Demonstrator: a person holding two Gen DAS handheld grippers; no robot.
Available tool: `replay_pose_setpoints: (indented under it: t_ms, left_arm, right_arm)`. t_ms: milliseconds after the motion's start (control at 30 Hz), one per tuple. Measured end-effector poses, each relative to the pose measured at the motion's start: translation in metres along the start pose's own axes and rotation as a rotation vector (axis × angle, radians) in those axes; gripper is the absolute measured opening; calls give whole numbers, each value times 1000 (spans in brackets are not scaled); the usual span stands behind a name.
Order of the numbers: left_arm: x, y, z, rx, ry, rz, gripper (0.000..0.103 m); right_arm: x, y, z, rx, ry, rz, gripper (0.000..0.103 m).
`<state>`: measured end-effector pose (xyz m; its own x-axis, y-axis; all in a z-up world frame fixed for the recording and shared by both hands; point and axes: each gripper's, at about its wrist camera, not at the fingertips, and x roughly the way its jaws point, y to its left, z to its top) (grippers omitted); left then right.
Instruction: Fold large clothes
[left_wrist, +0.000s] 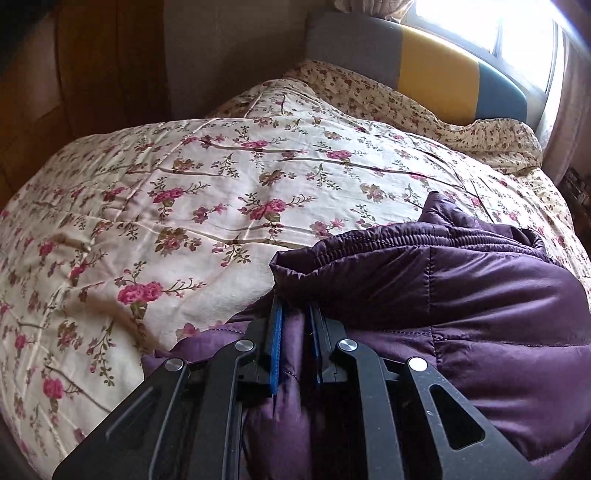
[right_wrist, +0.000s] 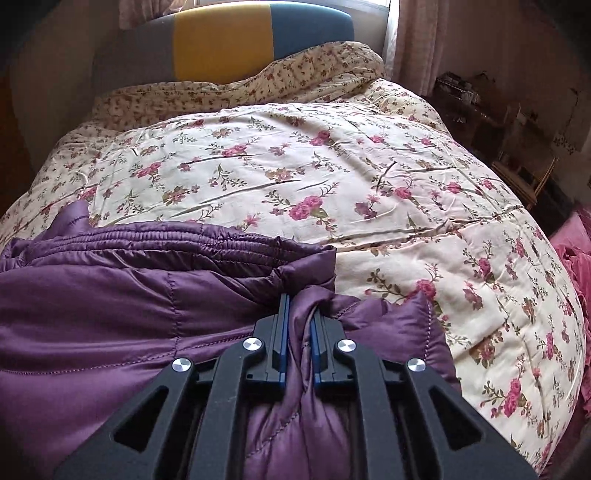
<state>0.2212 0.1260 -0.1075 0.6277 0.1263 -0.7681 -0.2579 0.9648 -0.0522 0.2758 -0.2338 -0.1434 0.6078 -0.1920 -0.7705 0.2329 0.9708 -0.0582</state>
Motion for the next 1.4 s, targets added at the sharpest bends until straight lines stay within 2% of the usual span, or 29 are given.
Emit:
replay_pose_setpoints:
  t_ms: [167,233,333,367,400,467,667,800,1067,1233,1400]
  left_arm:
    - [-3,-3,0,4,-6,10,14]
    - [-6,-2,1,-2,-11,19,19]
    - [-17,3,3,-23,-37,27,47]
    - [-22,6,4,-36,-53,19,57]
    - [-27,8,4,-40,-66,8,58]
    - [-39,9,3,-32,-91,1,58]
    - [-71,0,-2,4,-158,-27,58]
    - [-87,-7,-7,14,-184,-57,58]
    - [-106,-24,-18,57,-213,-91,58]
    - [-108,-31,-22,72,-216,-108,58]
    - [-101,-38,-24,94,-201,-118,58]
  right_arm:
    - [-1,1,0,-4,0,-10,9]
    - [-3,2,1,-9,0,-20,11]
    - [-8,1,3,-11,-9,-41,19]
    - [-11,2,4,-10,-13,-43,25]
    - [-14,1,5,-8,-20,-47,33]
    - [-21,0,6,-3,-35,-47,46]
    - [-55,4,10,12,-95,-7,56]
    - [-82,19,8,6,-133,59,59]
    - [-114,62,-9,-40,-149,198,61]
    - [-120,83,-17,-76,-159,231,61]
    - [-106,94,-23,-94,-134,225,61]
